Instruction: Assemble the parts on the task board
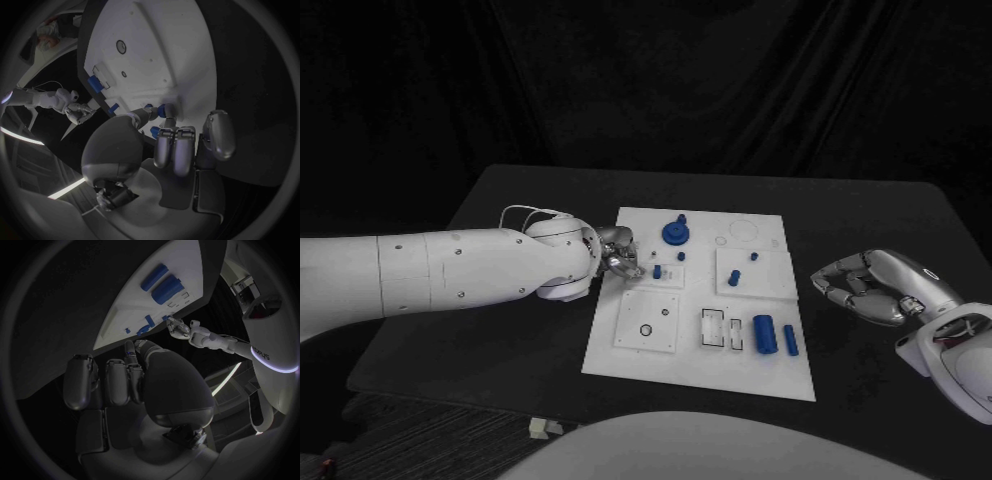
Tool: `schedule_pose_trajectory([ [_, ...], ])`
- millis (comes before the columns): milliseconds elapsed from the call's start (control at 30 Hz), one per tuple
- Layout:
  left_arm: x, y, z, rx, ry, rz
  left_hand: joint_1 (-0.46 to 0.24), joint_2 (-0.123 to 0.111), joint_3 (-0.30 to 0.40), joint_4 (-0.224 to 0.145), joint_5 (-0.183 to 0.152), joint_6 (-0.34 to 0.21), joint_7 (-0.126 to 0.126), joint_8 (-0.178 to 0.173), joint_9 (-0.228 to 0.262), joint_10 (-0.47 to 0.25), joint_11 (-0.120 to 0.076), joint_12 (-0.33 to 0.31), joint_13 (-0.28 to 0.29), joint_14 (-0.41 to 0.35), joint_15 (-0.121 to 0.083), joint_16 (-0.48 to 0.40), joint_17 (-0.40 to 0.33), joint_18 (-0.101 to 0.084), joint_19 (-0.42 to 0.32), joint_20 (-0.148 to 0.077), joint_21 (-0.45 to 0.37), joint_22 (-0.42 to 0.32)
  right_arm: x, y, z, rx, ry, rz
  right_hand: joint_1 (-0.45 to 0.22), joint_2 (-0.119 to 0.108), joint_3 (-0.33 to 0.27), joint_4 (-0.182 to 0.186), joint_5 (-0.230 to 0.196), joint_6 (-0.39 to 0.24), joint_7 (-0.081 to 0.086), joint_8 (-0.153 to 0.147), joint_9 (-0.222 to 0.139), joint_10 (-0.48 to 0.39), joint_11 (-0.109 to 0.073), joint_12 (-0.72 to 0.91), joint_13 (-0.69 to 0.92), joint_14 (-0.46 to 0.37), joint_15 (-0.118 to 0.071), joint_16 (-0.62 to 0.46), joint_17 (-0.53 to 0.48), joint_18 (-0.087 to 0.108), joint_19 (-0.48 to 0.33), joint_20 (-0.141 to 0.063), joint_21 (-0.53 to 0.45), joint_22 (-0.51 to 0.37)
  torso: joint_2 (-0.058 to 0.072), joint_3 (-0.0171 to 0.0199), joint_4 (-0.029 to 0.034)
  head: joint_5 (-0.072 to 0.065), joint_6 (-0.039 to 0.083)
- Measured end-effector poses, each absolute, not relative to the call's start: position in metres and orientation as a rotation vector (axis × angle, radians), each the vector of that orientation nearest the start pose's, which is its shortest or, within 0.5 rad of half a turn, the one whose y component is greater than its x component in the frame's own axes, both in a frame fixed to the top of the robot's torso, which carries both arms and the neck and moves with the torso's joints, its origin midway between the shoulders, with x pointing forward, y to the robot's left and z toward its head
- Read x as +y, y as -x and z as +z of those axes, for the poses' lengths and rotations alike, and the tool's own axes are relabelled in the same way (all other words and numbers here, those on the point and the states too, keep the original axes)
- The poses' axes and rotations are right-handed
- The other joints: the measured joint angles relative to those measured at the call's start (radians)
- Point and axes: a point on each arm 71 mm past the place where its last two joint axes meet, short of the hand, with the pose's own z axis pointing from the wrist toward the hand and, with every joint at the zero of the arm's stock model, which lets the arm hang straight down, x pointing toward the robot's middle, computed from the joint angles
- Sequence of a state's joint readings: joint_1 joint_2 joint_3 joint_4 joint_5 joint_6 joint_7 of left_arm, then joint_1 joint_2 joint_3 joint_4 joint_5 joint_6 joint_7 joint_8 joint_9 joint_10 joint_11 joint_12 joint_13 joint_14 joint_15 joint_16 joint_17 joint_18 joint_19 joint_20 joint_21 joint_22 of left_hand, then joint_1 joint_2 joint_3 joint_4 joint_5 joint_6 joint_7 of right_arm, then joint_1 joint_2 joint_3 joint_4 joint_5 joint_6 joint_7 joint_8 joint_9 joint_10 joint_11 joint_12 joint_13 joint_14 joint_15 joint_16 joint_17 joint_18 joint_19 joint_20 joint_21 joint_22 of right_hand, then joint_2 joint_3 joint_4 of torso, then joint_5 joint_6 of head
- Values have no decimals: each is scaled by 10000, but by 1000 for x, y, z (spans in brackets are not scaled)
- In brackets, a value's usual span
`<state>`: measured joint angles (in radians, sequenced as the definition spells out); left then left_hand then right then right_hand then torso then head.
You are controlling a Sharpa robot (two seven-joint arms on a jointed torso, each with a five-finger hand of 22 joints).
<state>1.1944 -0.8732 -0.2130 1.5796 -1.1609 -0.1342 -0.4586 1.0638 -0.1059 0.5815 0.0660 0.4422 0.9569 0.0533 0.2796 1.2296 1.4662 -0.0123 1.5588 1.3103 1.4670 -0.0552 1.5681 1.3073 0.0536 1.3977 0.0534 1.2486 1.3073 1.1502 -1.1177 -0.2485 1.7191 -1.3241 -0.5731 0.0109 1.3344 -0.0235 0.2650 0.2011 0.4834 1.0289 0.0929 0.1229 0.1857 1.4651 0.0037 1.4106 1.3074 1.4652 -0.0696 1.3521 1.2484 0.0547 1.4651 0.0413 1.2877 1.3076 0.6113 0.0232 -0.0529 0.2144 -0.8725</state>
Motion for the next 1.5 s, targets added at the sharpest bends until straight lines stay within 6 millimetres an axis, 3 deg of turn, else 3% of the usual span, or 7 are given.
schedule_pose_trajectory([
  [33, 224, -442, -269, 22135, 1847, -3842, 0, 0, 19, -18, 0, -1, 0, -4, 0, 0, 0, 0, 0, 0, 0, 0, 0, 0, 0, 0, 0, 0, -277, -398, -244, 16883, -272, 6851, 0, 0, -1, 0, 1, 0, 0, 0, 3, 0, 0, 0, 0, 0, 0, 0, -3, 0, 0, 0, 0, 0, 0, 1, -1, 2, 0],
  [100, 226, -445, -267, 22167, 1928, -3850, -53, -52, 444, -441, -20, -33, 8, -10, -3, 0, 0, -30, 0, 0, 0, 0, 0, 6, 0, 0, -43, 0, -277, -398, -244, 16886, -272, 6851, 0, 0, 0, 0, 1, 0, 0, 0, 3, 0, 0, 0, 0, 0, 0, 0, -5, 0, 0, 0, -22, 0, -2, 1, -3, 3, 0],
  [200, 228, -452, -259, 22244, 2043, -3923, -93, -13, 444, -441, -35, -25, 0, 46, -2, 0, 0, -68, 0, 0, 0, 0, 0, 161, -38, -38, -83, 0, -277, -398, -244, 16891, -277, 6844, 0, 0, 0, 0, 1, 0, 0, 0, 3, 0, 0, 0, 0, 0, 0, 0, -5, 0, 0, 0, -40, -1, -3, 1, -1, -21, 0],
  [667, 225, -483, -228, 23302, 1841, -4036, -158, 0, 471, -415, -222, -24, -3, 87, 91, 0, 0, -68, 0, 0, 0, 0, 0, 159, -89, -17, -152, 0, -276, -398, -244, 16943, -308, 6806, 40, 40, 40, -40, 1, 0, 0, -37, 10, 0, 0, 0, 0, 0, 0, 0, -22, 0, 0, 0, -40, -2, -3, 12, 10, -124, 0],
  [1500, 218, -497, -238, 25976, 1942, -3284, -275, -16, 524, -472, -326, -33, 9, 65, 45, 0, 0, -69, 0, 0, 0, 0, 0, 156, -159, -18, -256, 0, -275, -398, -245, 17018, -328, 6786, 80, 80, 68, -68, 0, 0, 0, -36, 18, 0, 0, 1, 6, 0, 0, 0, -31, 0, 0, 0, -40, 5, -2, 2, 14, -92, 0],
])
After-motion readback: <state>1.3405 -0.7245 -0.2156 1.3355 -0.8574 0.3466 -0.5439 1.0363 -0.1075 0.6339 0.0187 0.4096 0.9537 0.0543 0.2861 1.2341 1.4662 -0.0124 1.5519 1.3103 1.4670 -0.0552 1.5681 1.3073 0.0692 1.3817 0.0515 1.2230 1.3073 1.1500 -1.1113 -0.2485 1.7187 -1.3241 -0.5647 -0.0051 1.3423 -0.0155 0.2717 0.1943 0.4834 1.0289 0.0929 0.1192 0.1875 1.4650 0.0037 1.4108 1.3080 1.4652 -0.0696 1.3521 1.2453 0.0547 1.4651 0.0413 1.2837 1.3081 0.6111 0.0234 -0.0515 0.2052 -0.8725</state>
